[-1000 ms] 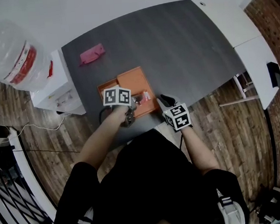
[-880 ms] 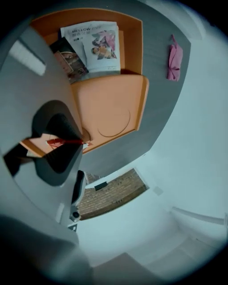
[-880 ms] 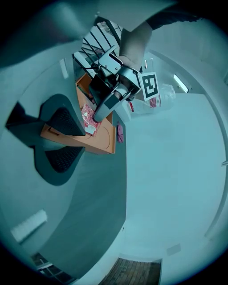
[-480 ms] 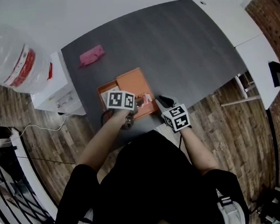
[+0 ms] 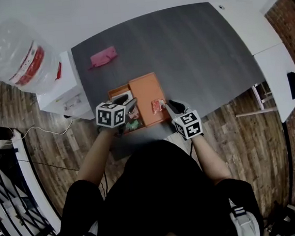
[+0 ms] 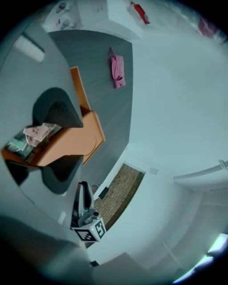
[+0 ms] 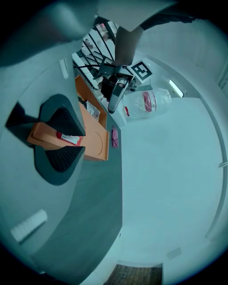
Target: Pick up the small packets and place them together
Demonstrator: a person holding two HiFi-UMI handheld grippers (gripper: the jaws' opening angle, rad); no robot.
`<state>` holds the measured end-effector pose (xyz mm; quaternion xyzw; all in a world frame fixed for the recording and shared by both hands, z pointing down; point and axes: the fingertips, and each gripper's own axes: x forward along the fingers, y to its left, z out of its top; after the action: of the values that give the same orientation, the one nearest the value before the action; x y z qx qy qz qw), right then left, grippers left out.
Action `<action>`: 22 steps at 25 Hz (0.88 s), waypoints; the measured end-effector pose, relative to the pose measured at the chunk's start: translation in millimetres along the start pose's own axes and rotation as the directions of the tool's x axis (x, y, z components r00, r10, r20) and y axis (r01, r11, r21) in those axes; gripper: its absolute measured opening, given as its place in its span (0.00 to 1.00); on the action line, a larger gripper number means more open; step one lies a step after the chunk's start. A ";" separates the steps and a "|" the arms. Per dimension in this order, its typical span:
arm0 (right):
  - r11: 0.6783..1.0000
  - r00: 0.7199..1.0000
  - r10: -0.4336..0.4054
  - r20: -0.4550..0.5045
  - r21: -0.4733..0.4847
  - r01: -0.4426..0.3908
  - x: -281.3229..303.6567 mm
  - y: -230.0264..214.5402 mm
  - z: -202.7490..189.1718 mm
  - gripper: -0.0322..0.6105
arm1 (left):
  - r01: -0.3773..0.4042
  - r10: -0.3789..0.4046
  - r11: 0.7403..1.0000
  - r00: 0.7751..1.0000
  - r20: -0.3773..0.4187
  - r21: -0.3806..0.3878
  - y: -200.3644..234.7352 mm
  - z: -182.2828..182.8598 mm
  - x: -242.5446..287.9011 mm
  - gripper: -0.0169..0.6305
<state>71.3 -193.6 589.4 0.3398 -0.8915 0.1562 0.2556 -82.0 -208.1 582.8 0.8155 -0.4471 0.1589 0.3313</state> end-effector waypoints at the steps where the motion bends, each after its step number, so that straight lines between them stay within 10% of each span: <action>1: 1.000 1.000 0.004 0.003 -0.005 -0.004 0.1 1.3 1.2 0.16 | -0.005 0.005 1.000 1.000 0.029 0.004 6.0 2.3 -7.7 0.32; 5: 1.000 1.000 0.011 0.012 -0.009 -0.011 -0.1 3.7 3.6 0.16 | -0.028 0.023 0.998 0.995 0.097 0.050 26.6 -2.0 -32.6 0.27; 10: 1.000 1.000 0.014 0.007 -0.016 -0.014 -1.1 6.5 3.2 0.16 | 0.118 -0.116 0.986 0.993 -0.022 0.119 20.1 -32.7 -33.2 0.27; 16: 1.000 1.000 0.007 -0.008 -0.012 -0.007 -3.3 12.3 -0.9 0.16 | 0.128 0.029 0.849 0.957 -0.288 0.512 32.1 -70.1 -4.6 0.28; 22: 1.000 1.000 -0.024 -0.013 0.006 0.024 -14.7 11.6 -4.2 0.16 | 0.167 0.110 0.776 0.914 -0.391 0.608 62.0 -64.7 21.6 0.35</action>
<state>74.2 -175.6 583.4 0.3502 -0.8852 0.1580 0.2625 -119.4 -201.1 666.7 0.8346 -0.2768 0.4591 0.1270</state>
